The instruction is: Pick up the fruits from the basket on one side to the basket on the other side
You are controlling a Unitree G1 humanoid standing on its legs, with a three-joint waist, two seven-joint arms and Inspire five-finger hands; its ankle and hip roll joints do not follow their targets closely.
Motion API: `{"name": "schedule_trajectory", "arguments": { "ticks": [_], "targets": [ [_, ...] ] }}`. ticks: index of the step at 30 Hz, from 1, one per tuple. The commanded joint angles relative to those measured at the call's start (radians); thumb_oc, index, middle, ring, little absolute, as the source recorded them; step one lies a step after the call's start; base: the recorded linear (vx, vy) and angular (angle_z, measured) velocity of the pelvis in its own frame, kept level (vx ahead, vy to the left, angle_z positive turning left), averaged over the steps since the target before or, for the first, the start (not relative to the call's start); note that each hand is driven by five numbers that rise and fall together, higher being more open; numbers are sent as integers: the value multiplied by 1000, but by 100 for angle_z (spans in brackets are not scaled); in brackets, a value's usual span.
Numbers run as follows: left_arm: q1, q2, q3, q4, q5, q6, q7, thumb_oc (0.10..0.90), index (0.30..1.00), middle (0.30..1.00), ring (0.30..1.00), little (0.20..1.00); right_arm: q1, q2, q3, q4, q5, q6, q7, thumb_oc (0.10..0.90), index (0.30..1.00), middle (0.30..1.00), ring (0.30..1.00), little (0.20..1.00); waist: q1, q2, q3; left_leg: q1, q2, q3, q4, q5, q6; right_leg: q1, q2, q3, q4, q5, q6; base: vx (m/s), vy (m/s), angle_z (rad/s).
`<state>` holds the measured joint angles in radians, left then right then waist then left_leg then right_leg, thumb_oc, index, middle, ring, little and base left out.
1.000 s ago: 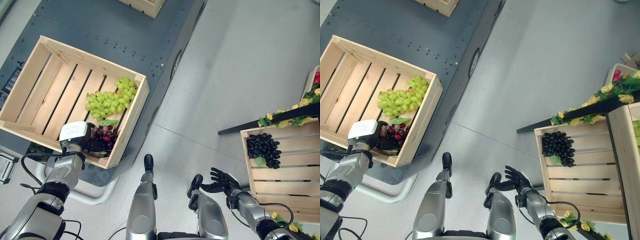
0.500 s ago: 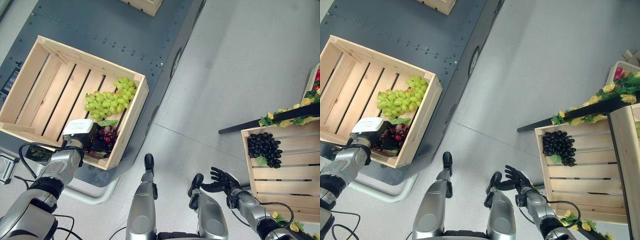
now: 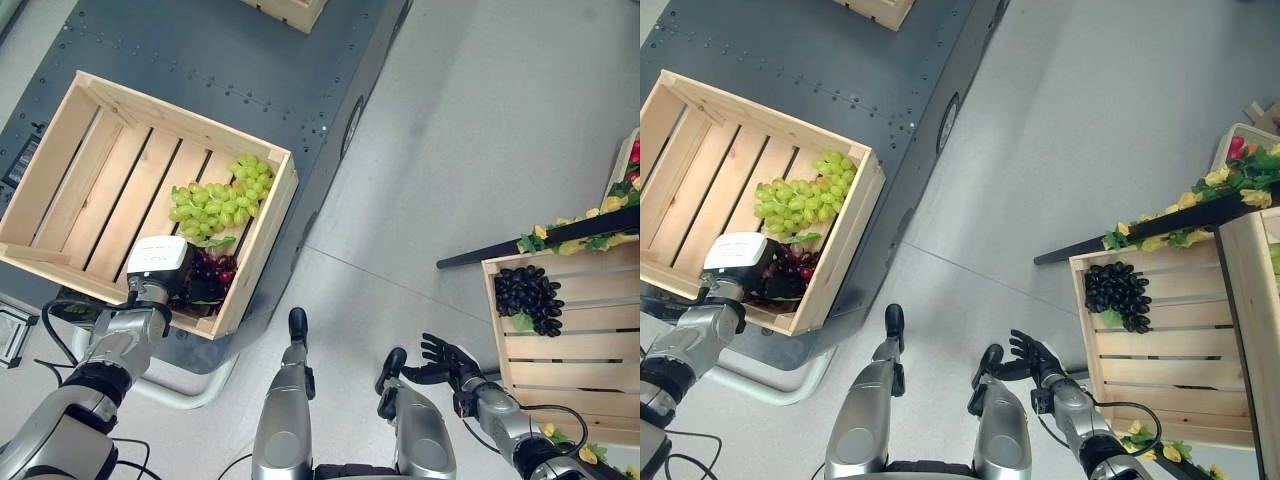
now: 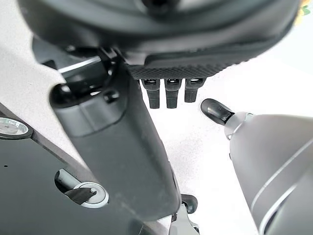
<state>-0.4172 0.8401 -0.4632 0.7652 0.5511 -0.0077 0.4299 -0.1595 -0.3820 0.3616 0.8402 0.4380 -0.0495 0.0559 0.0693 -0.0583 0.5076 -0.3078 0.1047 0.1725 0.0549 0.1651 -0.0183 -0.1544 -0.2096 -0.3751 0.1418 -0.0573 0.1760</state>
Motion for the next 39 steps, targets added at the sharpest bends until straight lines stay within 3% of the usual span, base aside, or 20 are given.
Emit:
{"name": "schedule_trajectory", "arguments": {
  "ticks": [1,7,12,32,39],
  "targets": [
    [21,-100,60,-41,-47,-98,173,400,300,300,300,300,46,-46,-16,-37,2,-50,-44,800,900,900,900,900,-6,-2,-18,26,-16,36,79,-141,-43,-96,27,-24,97,-11,-75,3,-18,6],
    [119,-112,211,-98,-18,-147,427,400,300,300,300,300,101,-28,-42,-43,-9,-74,-48,800,900,900,900,900,11,5,-45,69,-21,22,49,-140,-47,-49,28,-38,70,-16,-79,21,-25,3],
    [184,-126,297,-161,29,-154,532,400,300,300,300,300,130,-6,-57,-42,-19,-81,-47,800,900,900,900,900,26,7,-73,101,-24,11,24,-138,-52,-11,30,-51,49,-22,-82,34,-36,4],
    [268,-132,393,-243,-1,-158,613,400,300,300,300,300,185,14,-85,-34,-60,-77,-24,800,900,900,900,900,29,17,-145,177,-33,3,-17,-151,-48,73,38,-53,0,-23,-76,15,-5,3],
    [286,-123,415,-278,24,-166,646,400,300,300,300,300,197,27,-86,-59,-34,-114,-32,800,900,900,900,900,35,13,-167,200,-34,-3,-41,-148,-50,99,41,-51,-26,-9,-67,4,-5,0]
  ]
}}
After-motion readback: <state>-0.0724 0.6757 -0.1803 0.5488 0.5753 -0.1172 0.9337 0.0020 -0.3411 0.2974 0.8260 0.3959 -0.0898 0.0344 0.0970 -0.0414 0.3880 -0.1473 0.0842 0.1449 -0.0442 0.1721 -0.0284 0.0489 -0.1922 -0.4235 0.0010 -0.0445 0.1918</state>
